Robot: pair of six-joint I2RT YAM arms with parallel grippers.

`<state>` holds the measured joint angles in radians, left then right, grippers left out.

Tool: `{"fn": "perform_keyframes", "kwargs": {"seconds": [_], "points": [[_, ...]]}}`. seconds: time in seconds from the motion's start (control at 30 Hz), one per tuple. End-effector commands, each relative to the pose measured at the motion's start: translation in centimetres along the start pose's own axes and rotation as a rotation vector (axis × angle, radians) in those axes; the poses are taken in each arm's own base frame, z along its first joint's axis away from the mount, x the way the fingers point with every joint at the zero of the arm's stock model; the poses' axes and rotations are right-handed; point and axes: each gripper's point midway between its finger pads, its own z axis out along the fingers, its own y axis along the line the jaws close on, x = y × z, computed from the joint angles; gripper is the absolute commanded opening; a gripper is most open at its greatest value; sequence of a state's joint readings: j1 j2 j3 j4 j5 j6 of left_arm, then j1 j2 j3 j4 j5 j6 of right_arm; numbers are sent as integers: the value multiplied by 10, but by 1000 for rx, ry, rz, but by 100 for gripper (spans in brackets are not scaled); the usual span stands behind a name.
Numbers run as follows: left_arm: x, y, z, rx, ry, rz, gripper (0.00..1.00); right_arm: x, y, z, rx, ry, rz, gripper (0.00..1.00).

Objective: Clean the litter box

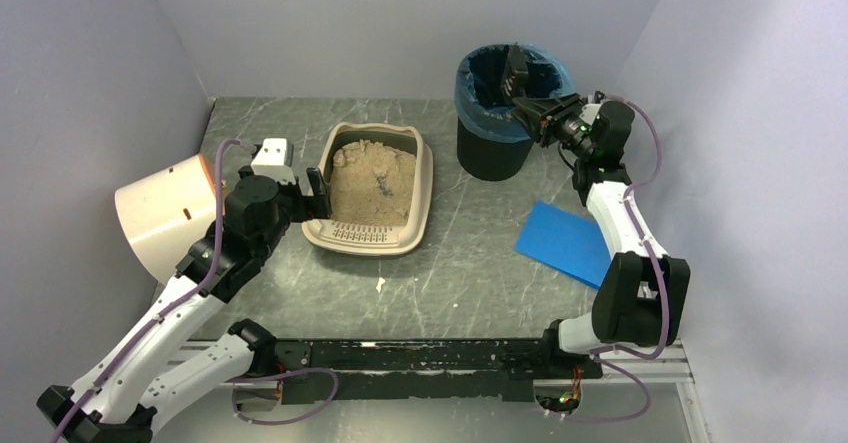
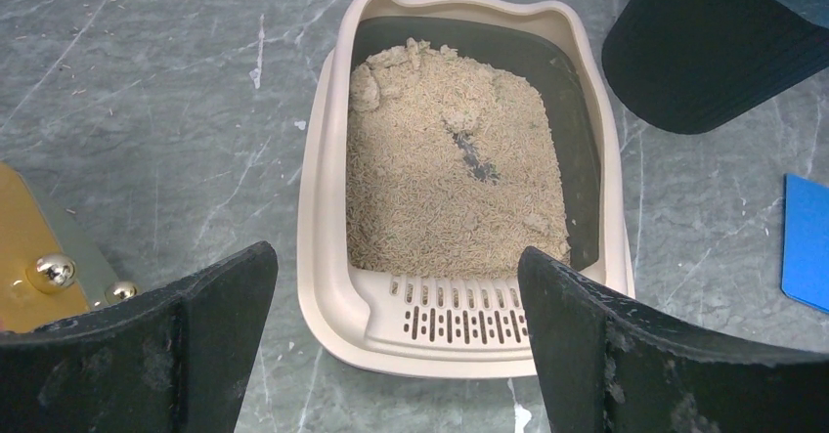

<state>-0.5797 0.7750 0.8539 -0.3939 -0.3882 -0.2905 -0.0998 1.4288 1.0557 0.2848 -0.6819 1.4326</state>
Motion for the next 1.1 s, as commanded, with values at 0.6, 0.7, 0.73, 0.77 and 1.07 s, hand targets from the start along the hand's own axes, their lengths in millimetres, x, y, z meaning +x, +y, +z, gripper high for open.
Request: {"fn": "perform_keyframes", "kwargs": {"seconds": [0.6, 0.7, 0.73, 0.77, 1.07], "points": [[-4, -3, -3, 27, -18, 3, 98, 0, 40, -24, -249, 0, 171, 0], [-4, -2, -4, 23, -20, 2, 98, 0, 36, -19, -191, 5, 94, 0], [-4, -1, -4, 21, -20, 3, 98, 0, 34, -16, -159, 8, 44, 0], [-4, -1, -4, 20, -21, 2, 98, -1, 31, -14, -119, 8, -13, 0], [-2, -1, -2, 20, -12, 4, 98, -34, 20, -17, 230, -127, -478, 0]]}}
